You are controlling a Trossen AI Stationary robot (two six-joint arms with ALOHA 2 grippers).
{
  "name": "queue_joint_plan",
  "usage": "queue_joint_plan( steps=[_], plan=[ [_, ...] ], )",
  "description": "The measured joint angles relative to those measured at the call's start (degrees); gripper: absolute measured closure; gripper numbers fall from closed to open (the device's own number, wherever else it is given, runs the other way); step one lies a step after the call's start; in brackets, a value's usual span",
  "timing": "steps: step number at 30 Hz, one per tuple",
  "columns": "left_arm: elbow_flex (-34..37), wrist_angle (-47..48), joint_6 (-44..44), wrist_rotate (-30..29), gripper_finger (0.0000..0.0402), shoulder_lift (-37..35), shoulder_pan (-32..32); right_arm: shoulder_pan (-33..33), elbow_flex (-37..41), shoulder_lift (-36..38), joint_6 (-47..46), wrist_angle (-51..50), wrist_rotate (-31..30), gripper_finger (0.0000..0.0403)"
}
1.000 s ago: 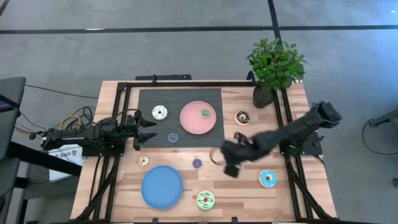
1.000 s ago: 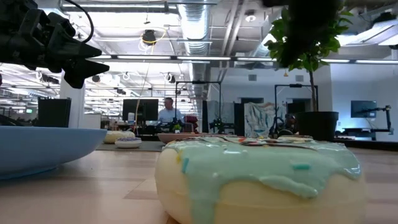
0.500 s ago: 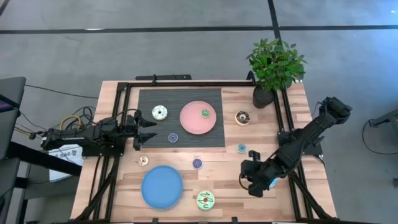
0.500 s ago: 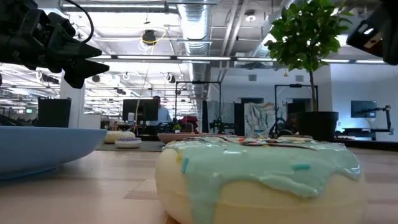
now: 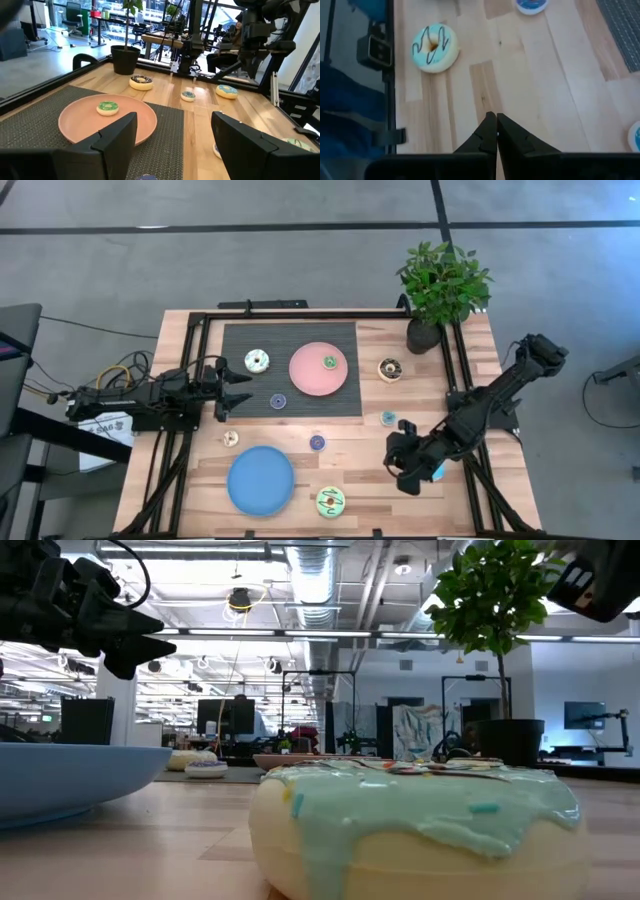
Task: Pick & Place donuts
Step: Put the big white donut on the blue plate
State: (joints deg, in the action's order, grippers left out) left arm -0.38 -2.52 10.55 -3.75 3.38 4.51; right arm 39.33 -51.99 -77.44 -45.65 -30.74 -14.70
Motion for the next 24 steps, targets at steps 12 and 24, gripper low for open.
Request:
queue_joint_plan(
  steps=[12, 24],
  plan=[
    [0.01, -0.81, 3.35, 0.07, 0.0152, 0.0, -0.01, -3.84, 0.0, -0.14, -0.59, 0.0, -0.38, 0.0402],
    [0.02, -1.51, 9.2, -6.74, 0.0152, 0.0, 0.0, -7.16, 0.0, -0.14, -0.42, 1.42, -0.44, 0.0402]
  ],
)
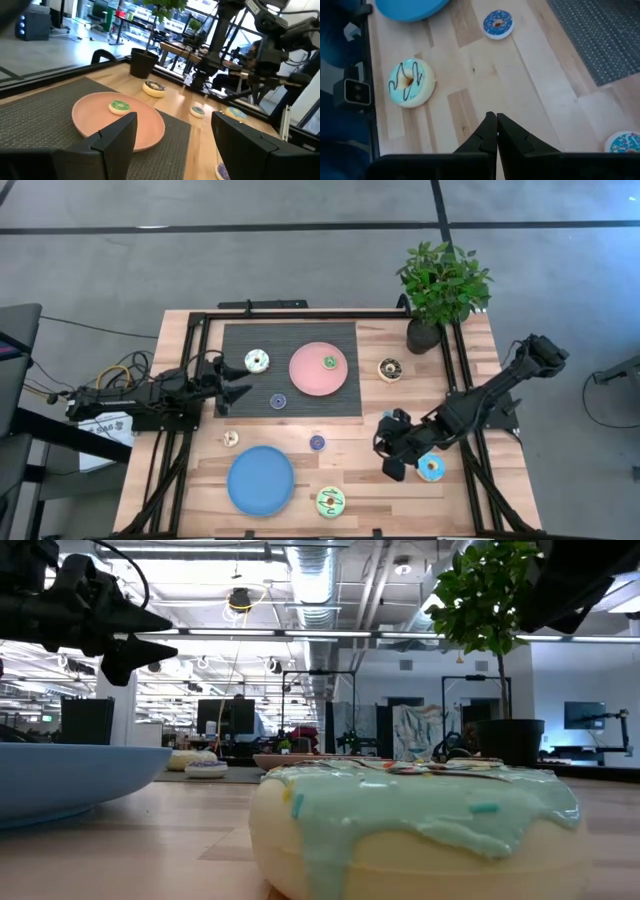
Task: Pick & Place donuts
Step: Put the big white donut on the blue plate
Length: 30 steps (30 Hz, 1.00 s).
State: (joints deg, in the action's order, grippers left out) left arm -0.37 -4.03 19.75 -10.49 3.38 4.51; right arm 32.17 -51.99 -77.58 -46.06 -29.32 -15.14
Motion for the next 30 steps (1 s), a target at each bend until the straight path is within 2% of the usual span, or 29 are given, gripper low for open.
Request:
queue_joint_plan(
  steps=[11, 15, 21, 26, 30],
  plan=[
    [0.01, -0.2, -2.75, -4.0, 0.0152, 0.0, 0.0, -2.76, 0.0, -0.02, 0.17, 0.0, 0.0, 0.0402],
    [0.0, -0.19, -2.02, -3.26, 0.0152, 0.0, 0.0, -3.17, 0.0, -0.02, 0.22, 0.54, 0.0, 0.0402],
    [-0.01, -0.23, -1.21, -0.49, 0.0152, 0.0, 0.0, -2.96, 0.0, -0.02, 5.25, 4.24, -0.01, 0.0402],
    [0.01, -1.37, 1.36, -0.04, 0.0152, 0.0, -0.02, -2.96, 0.0, -0.02, 8.69, 3.92, -2.67, 0.0403],
    [0.01, -1.67, 8.95, 1.62, 0.0152, 0.0, -0.02, -3.45, 0.0, -0.04, 12.41, 4.04, -3.3, 0.0403]
  ],
)
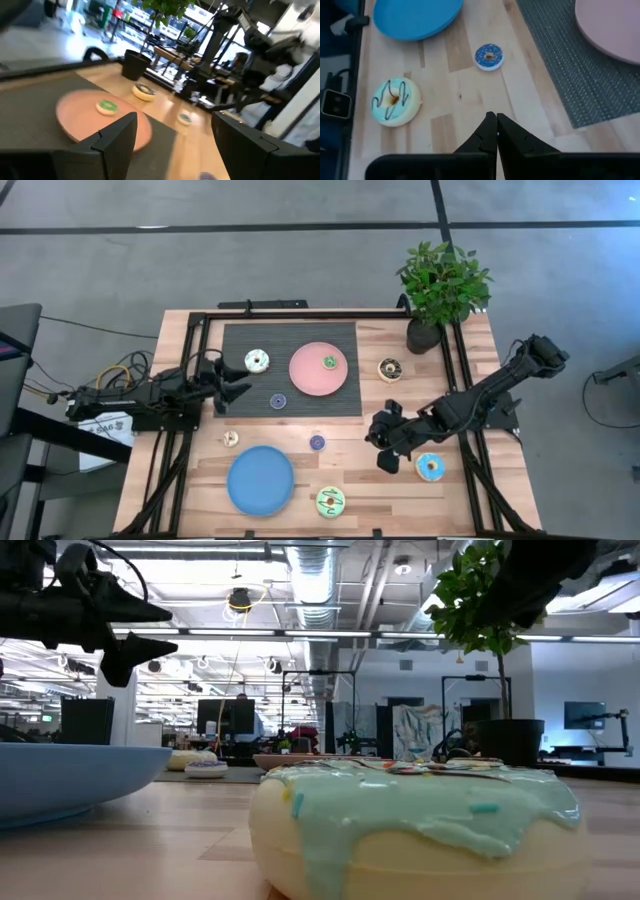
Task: Pick & Place donuts
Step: Put the big white donut on the blue plate
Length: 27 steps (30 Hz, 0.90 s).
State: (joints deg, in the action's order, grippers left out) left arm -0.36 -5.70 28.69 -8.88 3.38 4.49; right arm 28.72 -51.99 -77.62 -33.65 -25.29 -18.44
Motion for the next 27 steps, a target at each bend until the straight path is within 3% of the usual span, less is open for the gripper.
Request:
queue_joint_plan(
  steps=[5, 11, 14, 22, 27],
  plan=[
    [-0.02, 0.91, 5.25, 0.8, 0.0152, 0.0, 0.0, -1.01, 0.0, 0.0, 4.74, -1.82, 0.04, 0.0403],
    [-0.19, -1.86, 6.88, -5.51, 0.0152, 0.0, 0.0, -2.3, 0.0, 0.02, 11.22, -6.14, 0.15, 0.0403],
    [-2.4, 1.28, 4.61, -6.28, 0.016, 1.24, 0.0, -2.69, 1.05, 0.64, 14.07, -7.48, 0.38, 0.0403],
    [-13.28, 4.09, -2.93, -13.12, 0.0192, 13.19, 0.0, -2.75, 16.38, 14.93, 12.7, 2.75, 3.37, 0.0403],
    [-21.71, 12.88, -1.65, -17.36, 0.0192, 24.28, 0.0, -3.18, 22.54, 26.41, 14.37, 2.16, 3.45, 0.0403]
  ],
)
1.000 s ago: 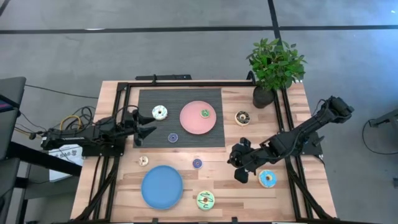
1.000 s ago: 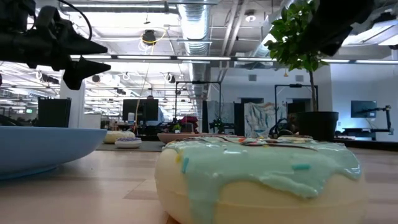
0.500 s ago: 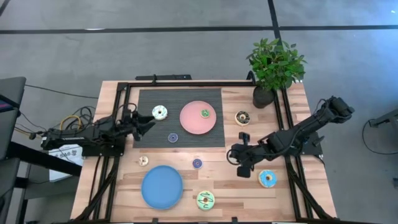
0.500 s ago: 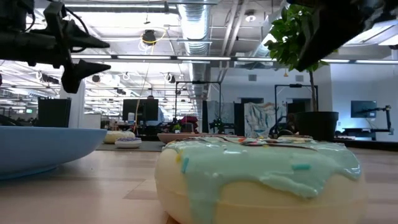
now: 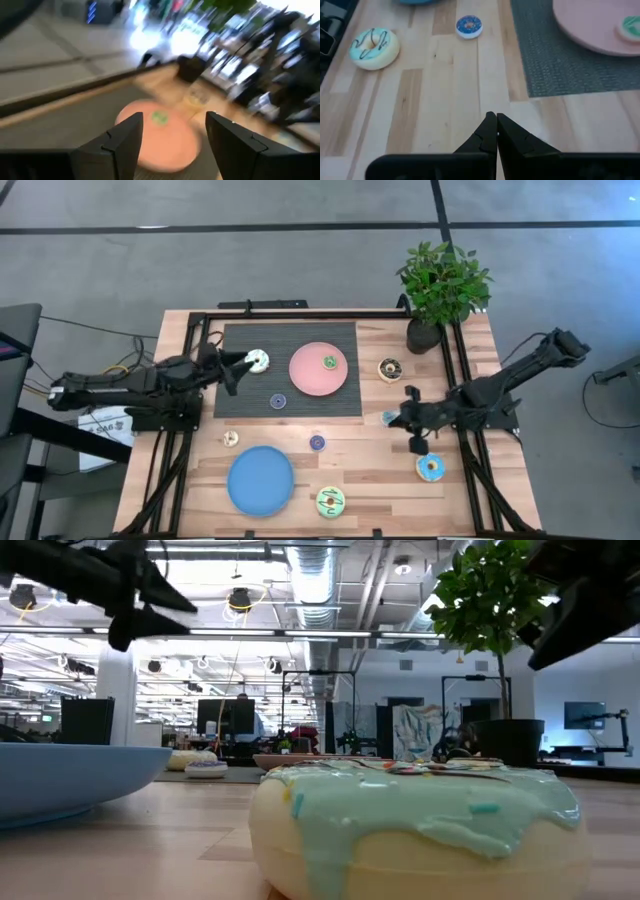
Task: Pick & Place donuts
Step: Put the big white donut on the blue plate
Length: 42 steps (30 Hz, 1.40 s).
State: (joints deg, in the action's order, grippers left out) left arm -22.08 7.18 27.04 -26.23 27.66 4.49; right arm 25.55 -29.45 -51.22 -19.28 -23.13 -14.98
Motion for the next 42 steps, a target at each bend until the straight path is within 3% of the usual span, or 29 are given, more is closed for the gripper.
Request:
queue_joint_plan(
  steps=[8, 14, 20, 26, 33, 42],
  plan=[
    [-18.19, 25.68, 11.78, -7.22, 0.0191, 21.58, 2.46, -2.04, 4.24, 12.2, 0.44, -4.77, 0.07, 0.0403],
    [-29.47, 47.27, 20.48, 2.3, 0.0191, 36.36, 14.05, -2.06, 4.52, 15.81, 0.45, -7.91, 0.08, 0.0403],
    [-33.77, 48.67, 11.66, 11.76, 0.0191, 48.86, 25.21, -2.06, 4.52, 16.15, 0.69, -7.74, 0.06, 0.0403],
    [-36.32, 47.88, 3.5, 14.87, 0.0191, 58.01, 31.95, -2.06, 4.52, 15.96, -3.25, -7.73, 0.02, 0.0403],
    [-36.47, 41.98, -2.71, 19.75, 0.0191, 64.25, 35.51, -2.06, 4.52, 15.95, -4.29, -7.74, -0.33, 0.0403],
    [-36.47, 40.46, -7.39, 20.99, 0.0191, 66.9, 36.39, -2.08, 4.52, 15.95, -6.22, -7.74, -3.48, 0.0403]
  ],
)
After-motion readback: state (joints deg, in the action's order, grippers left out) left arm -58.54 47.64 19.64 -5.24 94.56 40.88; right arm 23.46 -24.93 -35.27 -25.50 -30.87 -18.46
